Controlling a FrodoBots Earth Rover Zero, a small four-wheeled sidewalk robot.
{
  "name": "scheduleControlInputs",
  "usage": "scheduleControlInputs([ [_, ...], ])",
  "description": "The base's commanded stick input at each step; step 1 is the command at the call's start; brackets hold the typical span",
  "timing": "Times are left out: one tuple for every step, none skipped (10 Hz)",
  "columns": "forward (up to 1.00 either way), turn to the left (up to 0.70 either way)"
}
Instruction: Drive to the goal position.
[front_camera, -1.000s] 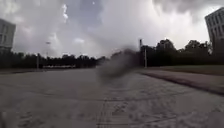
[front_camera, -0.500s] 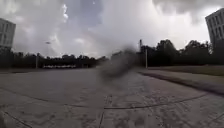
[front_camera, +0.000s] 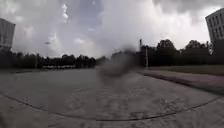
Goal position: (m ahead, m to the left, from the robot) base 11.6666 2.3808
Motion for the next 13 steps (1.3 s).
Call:
scheduleControlInputs([
  [0.7,0.0],
  [0.7,0.0],
  [0.7,0.0],
  [0.7,0.0],
  [0.7,0.0],
  [0.7,0.0],
  [0.7,0.0],
  [0.7,0.0],
  [0.7,0.0],
  [0.7,0.0],
  [0.7,0.0],
  [0.7,0.0],
  [0.7,0.0],
])
